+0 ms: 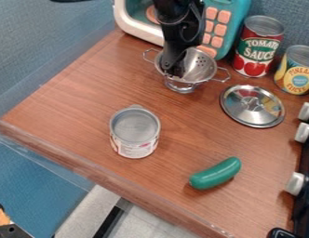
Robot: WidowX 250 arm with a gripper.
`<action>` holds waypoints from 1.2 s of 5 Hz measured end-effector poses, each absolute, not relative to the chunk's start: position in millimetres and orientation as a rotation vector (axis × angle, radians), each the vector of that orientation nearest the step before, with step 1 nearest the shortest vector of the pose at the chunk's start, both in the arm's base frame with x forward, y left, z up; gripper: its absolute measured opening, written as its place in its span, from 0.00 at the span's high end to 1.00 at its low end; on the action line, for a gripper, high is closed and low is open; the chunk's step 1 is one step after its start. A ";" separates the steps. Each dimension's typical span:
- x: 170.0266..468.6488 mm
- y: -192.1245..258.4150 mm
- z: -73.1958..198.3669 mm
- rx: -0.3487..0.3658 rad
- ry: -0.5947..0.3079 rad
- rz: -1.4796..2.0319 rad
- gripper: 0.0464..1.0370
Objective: TAKE THE GREEN OBJECT AND PUT IT INSIDE THE SILVER BASKET
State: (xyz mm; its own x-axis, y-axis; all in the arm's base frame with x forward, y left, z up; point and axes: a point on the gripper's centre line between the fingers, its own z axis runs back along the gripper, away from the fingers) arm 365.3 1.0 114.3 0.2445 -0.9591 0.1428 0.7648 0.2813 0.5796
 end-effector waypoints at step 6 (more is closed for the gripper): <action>270.7 -101.5 124.9 0.190 -0.298 -0.833 0.04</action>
State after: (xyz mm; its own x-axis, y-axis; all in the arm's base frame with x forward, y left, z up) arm 270.7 -101.5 124.9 0.6349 -0.7501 0.1850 0.6972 0.6595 0.2810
